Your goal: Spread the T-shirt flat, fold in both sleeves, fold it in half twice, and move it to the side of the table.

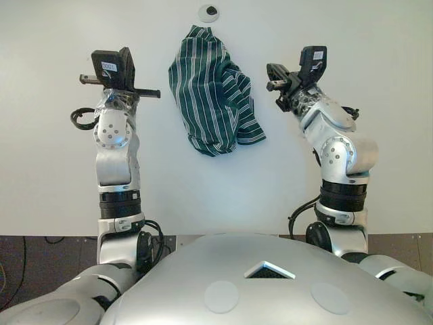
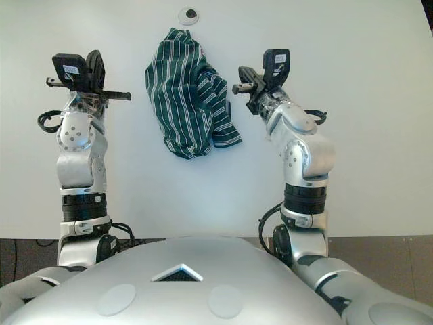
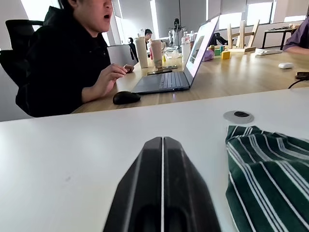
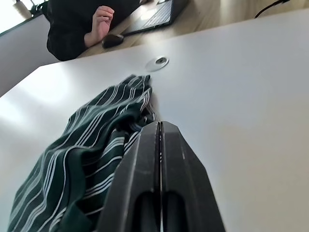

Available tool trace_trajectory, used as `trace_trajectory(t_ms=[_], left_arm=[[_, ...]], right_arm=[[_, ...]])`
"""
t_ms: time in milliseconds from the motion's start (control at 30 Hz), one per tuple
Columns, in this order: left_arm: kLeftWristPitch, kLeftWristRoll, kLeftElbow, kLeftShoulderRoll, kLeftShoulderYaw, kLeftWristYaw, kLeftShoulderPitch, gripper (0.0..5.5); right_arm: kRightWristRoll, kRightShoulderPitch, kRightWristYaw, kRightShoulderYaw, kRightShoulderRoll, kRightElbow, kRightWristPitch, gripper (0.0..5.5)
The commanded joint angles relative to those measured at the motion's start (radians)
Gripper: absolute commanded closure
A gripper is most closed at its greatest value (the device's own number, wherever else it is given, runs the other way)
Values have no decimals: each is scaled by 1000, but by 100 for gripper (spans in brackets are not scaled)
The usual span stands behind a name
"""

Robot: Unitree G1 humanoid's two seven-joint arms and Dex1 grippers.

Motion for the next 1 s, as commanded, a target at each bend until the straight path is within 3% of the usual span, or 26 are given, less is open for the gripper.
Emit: trace_trajectory(t_ms=[33, 167, 300, 667, 933, 1000], left_arm=[[13, 3, 12, 27, -14, -31, -7, 531], [28, -4, -16, 27, -12, -38, 14, 474], [35, 2, -41, 13, -20, -20, 46, 409], [36, 9, -38, 2, -37, -13, 40, 409], [35, 9, -46, -2, -32, 1, 54, 407], [32, 8, -44, 0, -25, 4, 54, 407]], right_arm=[[122, 34, 47, -11, 15, -17, 165, 550], [354, 47, 61, -140, 53, -68, 439, 481], [450, 44, 33, -216, 62, -86, 597, 409], [434, 3, -11, -175, 116, 0, 603, 409], [424, -22, 16, -127, 82, -10, 554, 540], [436, -35, 46, -105, 54, -53, 550, 548]])
